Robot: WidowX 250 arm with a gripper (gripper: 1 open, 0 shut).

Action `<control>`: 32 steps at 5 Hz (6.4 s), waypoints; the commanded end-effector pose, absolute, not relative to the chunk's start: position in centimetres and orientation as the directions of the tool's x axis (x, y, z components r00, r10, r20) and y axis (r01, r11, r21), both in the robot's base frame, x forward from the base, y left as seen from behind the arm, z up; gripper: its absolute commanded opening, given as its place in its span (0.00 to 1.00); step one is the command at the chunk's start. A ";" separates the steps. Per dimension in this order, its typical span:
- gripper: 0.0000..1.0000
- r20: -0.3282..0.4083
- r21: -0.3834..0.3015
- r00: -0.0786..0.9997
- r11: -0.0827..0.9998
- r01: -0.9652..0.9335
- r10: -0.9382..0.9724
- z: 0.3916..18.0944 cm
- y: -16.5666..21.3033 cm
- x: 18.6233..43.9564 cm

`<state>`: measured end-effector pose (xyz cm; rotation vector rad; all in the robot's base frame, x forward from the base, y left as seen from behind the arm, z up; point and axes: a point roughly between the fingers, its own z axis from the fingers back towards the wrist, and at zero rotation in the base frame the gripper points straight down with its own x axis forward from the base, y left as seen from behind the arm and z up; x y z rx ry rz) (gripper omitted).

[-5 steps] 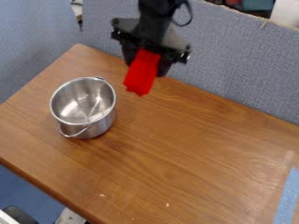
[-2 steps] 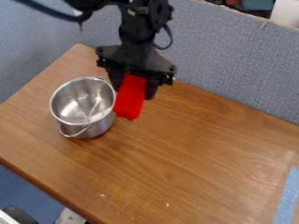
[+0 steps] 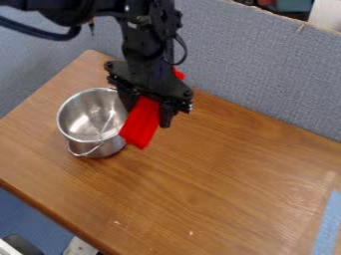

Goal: Move the red object from the metal pot to the table

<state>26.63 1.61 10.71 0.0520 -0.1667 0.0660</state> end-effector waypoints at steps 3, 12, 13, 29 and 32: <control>0.00 0.123 0.020 0.865 0.873 0.488 -0.487 10.6 1.3 26.1; 0.00 0.233 -0.089 0.935 0.952 0.294 -0.268 2.0 -0.7 25.2; 0.00 0.249 -0.076 0.911 0.931 0.357 -0.329 0.4 -1.5 25.3; 0.00 0.254 0.006 0.607 0.626 -0.780 0.753 -3.8 9.5 29.5; 0.00 0.308 -0.011 0.757 0.797 -0.603 0.577 2.1 1.3 33.4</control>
